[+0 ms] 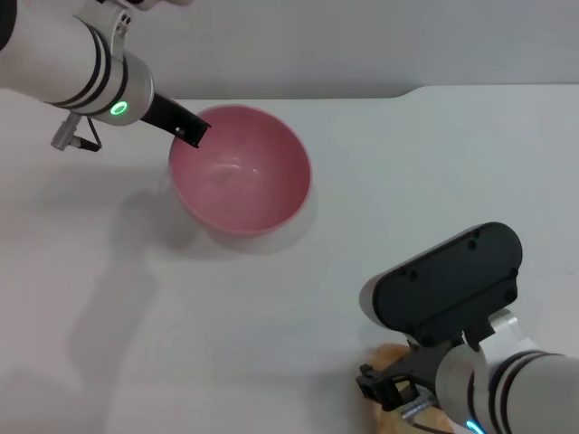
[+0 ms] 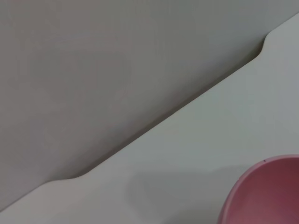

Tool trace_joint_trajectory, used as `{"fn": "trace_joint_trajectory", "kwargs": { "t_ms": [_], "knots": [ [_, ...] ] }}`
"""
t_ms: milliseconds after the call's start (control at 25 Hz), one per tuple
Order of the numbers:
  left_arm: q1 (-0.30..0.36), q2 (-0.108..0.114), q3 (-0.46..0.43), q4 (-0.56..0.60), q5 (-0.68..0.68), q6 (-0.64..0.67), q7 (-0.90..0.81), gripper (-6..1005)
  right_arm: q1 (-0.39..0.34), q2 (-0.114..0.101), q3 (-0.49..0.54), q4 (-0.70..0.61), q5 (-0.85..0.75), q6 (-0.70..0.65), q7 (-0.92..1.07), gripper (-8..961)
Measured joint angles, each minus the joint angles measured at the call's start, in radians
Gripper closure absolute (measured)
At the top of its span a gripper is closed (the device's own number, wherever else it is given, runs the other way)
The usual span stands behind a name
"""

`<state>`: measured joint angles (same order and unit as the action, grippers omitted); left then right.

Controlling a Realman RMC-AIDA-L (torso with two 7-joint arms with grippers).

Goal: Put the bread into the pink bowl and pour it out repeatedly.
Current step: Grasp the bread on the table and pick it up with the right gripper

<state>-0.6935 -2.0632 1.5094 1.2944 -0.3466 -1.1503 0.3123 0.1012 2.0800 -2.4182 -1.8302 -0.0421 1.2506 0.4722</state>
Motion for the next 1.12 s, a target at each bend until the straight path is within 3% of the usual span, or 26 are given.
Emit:
{"fn": "trace_joint_trajectory", "kwargs": {
  "t_ms": [280, 440, 640, 1120],
  "knots": [
    [-0.002, 0.000, 0.000, 0.000, 0.000, 0.001, 0.001, 957, 0.013, 0.000, -0.001, 0.024, 0.004, -0.011, 0.000, 295],
    [-0.002, 0.000, 0.001, 0.000, 0.000, 0.002, 0.001, 957, 0.025, 0.000, -0.019, 0.031, 0.001, -0.005, -0.003, 345],
    [-0.002, 0.000, 0.007, 0.004, 0.000, 0.002, 0.001, 957, 0.044, -0.001, -0.029, 0.076, -0.003, -0.006, -0.004, 494],
    [-0.001, -0.001, 0.011, 0.008, 0.000, 0.002, 0.001, 957, 0.069, -0.007, -0.003, 0.033, -0.067, -0.004, -0.011, 555]
  ]
}}
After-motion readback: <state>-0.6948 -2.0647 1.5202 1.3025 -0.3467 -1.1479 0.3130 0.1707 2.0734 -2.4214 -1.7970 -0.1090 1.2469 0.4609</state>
